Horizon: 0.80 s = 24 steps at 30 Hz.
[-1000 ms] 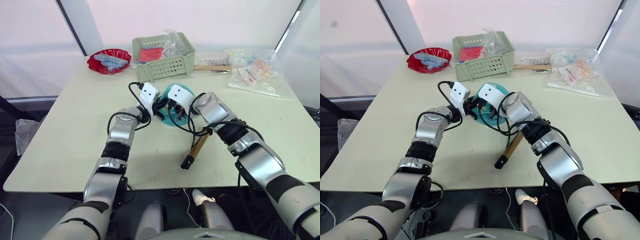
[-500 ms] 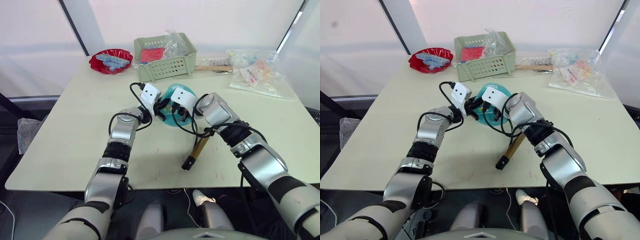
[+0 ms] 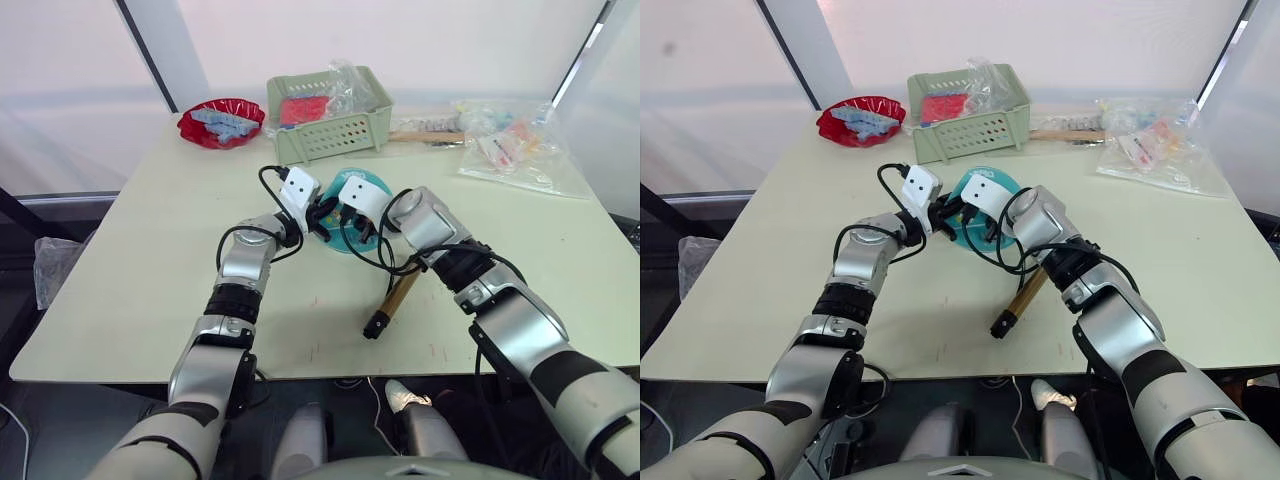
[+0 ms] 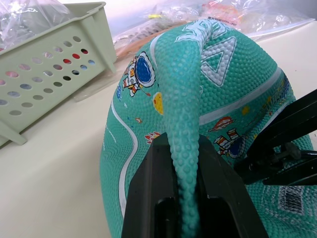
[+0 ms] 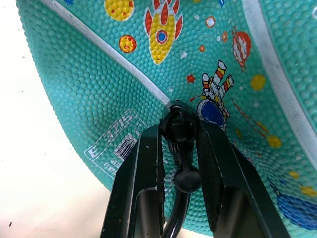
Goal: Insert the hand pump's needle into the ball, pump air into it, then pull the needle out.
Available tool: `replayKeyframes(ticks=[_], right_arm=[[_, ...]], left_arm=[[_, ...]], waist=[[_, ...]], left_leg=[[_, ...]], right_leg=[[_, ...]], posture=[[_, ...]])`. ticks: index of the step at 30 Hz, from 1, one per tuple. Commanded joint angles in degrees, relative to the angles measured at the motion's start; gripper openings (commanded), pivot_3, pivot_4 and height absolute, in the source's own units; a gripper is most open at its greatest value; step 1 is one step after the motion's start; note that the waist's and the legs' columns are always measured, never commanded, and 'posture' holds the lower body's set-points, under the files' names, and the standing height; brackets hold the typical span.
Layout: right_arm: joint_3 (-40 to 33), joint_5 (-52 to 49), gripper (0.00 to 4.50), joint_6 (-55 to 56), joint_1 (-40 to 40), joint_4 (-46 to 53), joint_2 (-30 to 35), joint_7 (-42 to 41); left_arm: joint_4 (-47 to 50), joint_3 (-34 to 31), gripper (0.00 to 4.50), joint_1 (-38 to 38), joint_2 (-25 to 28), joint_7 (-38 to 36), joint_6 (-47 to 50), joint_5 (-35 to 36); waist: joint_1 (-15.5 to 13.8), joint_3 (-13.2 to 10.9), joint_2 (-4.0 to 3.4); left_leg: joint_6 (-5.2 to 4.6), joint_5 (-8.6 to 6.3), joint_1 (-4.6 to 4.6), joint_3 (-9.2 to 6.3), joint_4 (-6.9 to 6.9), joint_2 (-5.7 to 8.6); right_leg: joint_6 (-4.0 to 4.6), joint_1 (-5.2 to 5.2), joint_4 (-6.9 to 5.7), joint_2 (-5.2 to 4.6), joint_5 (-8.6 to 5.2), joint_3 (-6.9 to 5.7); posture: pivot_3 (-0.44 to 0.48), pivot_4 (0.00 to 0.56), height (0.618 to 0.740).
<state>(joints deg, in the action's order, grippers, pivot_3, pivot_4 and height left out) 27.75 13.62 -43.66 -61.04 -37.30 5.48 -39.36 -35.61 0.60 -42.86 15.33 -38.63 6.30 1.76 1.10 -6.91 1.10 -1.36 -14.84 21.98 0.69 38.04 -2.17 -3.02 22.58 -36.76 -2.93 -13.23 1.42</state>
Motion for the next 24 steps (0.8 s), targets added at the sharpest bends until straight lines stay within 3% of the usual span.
replayKeyframes(ticks=[1, 6, 14, 19, 24], right_arm=[[1.5, 1.3, 0.40, -1.0, 4.3, -9.0, -0.3, 0.8], [0.4, 1.3, 0.40, 0.1, 4.8, -9.4, -0.5, 1.8], [-2.1, 0.8, 0.40, -1.7, 5.9, -1.5, 1.8, 1.3], [-2.9, -0.6, 0.40, -8.1, 7.1, 10.2, 4.8, -1.9], [-2.3, -1.9, 0.40, -14.5, 8.7, 22.3, 8.4, -4.6]], left_arm=[[-1.1, 3.2, 0.00, 0.9, -1.3, -2.2, 0.8, -0.6], [-1.0, 3.1, 0.00, 1.1, -1.2, -2.1, 0.7, -0.5], [-1.0, 3.1, 0.00, 1.3, -1.1, -2.1, 0.8, -0.5], [-0.8, 3.1, 0.00, 1.7, -1.1, -2.1, 0.8, -0.5], [-1.2, 2.9, 0.00, 1.5, -1.1, -2.2, 0.7, -0.6]], waist=[[0.0, 0.0, 0.00], [0.1, 0.1, -0.03], [0.0, 0.0, -0.14], [-0.6, -0.2, -0.42], [-1.7, -0.3, -0.66]], left_leg=[[0.00, 0.00, 0.00, -0.01, -0.01, 0.00], [0.00, 0.00, -0.03, -0.04, -0.05, -0.01], [0.01, 0.00, 0.00, -0.05, -0.07, 0.00], [0.00, 0.00, 0.17, -0.16, -0.12, 0.03], [0.01, 0.01, 1.00, -0.50, -0.11, 0.29]], right_leg=[[0.00, 0.00, 0.00, 0.00, 0.00, 0.00], [0.02, 0.00, 0.00, 0.00, -0.02, 0.00], [0.02, 0.02, 0.03, -0.04, -0.04, -0.01], [0.03, 0.08, 0.15, -0.13, -0.04, -0.13], [-0.07, 0.53, 0.34, -0.21, -0.08, -0.37]], posture=[[0.000, 0.150, 0.736], [0.000, 0.150, 0.736], [0.000, 0.150, 0.736], [0.000, 0.150, 0.736], [0.000, 0.150, 0.736]])
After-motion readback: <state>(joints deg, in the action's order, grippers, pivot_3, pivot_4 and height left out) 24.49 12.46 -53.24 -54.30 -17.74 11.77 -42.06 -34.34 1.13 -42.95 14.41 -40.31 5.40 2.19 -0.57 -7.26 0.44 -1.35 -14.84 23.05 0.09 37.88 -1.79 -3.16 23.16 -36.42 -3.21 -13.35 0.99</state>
